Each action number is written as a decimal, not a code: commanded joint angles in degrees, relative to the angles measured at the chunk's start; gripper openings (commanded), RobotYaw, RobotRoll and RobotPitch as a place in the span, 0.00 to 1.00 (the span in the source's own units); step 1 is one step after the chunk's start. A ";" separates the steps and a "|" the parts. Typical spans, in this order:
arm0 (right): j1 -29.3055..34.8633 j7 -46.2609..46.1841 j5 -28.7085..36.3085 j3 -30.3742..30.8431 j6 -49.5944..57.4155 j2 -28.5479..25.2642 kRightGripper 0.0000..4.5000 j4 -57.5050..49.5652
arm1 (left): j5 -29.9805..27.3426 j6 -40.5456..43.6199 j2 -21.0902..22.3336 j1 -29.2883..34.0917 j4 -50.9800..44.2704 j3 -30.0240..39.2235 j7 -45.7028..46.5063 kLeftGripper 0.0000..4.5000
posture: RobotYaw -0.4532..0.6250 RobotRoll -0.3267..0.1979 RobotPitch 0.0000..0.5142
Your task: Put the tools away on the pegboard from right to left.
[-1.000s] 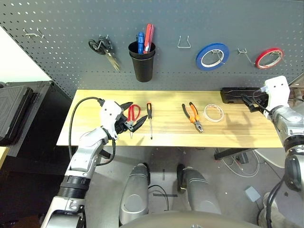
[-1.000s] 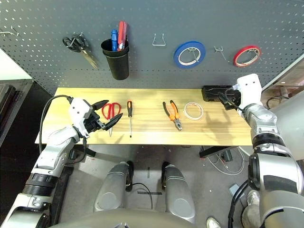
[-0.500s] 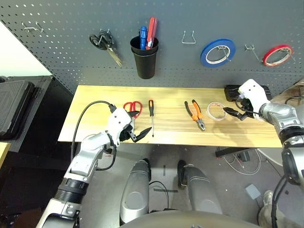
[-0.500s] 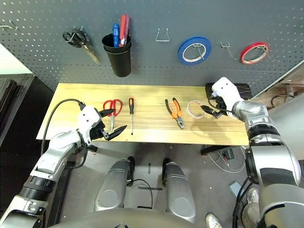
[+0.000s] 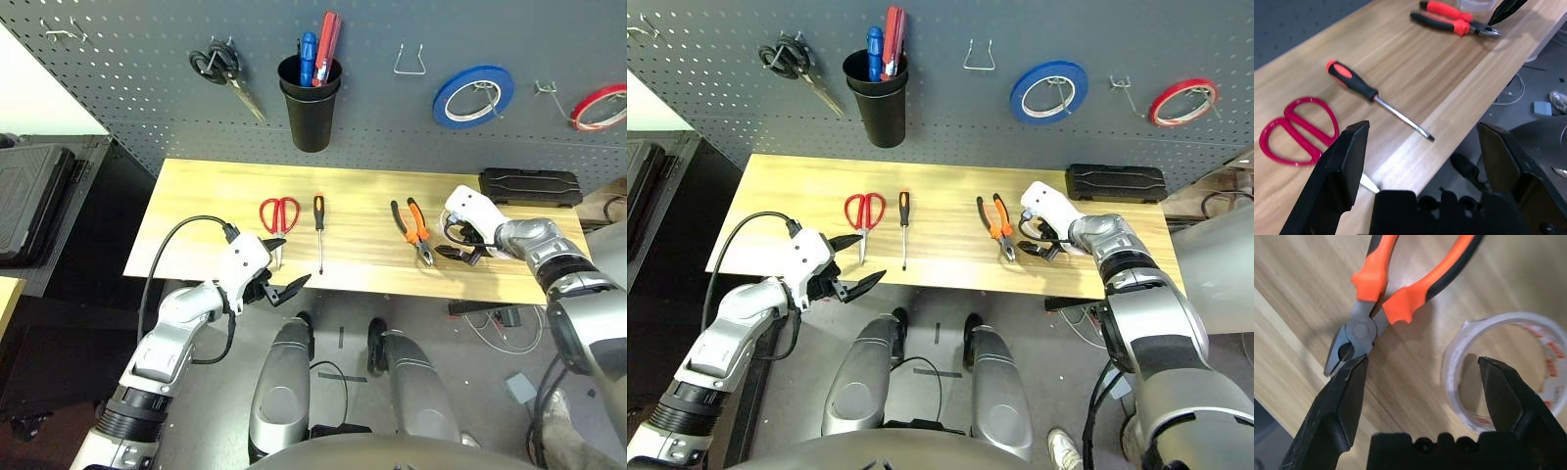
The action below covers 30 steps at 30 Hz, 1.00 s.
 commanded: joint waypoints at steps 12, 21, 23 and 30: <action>2.47 -5.05 -0.56 -0.35 6.02 0.88 0.37 2.07 | 0.25 3.00 0.51 0.88 -2.47 0.18 0.15 1.00 | 0.78 0.62 0.66; 5.04 -10.56 0.63 -2.61 3.10 -2.31 0.01 0.64 | 0.13 2.01 0.10 -1.39 -0.86 0.07 -0.07 1.00 | 0.77 0.62 0.61; 5.91 -12.37 0.69 -3.05 2.21 -3.01 0.01 0.25 | 0.05 1.61 -0.08 -1.86 -0.60 0.01 -0.17 1.00 | 0.76 0.62 0.59; 12.19 -21.32 2.91 -6.08 -4.63 -4.46 0.01 -3.22 | -1.80 -2.22 -0.95 -2.27 -1.49 0.17 -2.04 1.00 | 0.75 0.62 0.56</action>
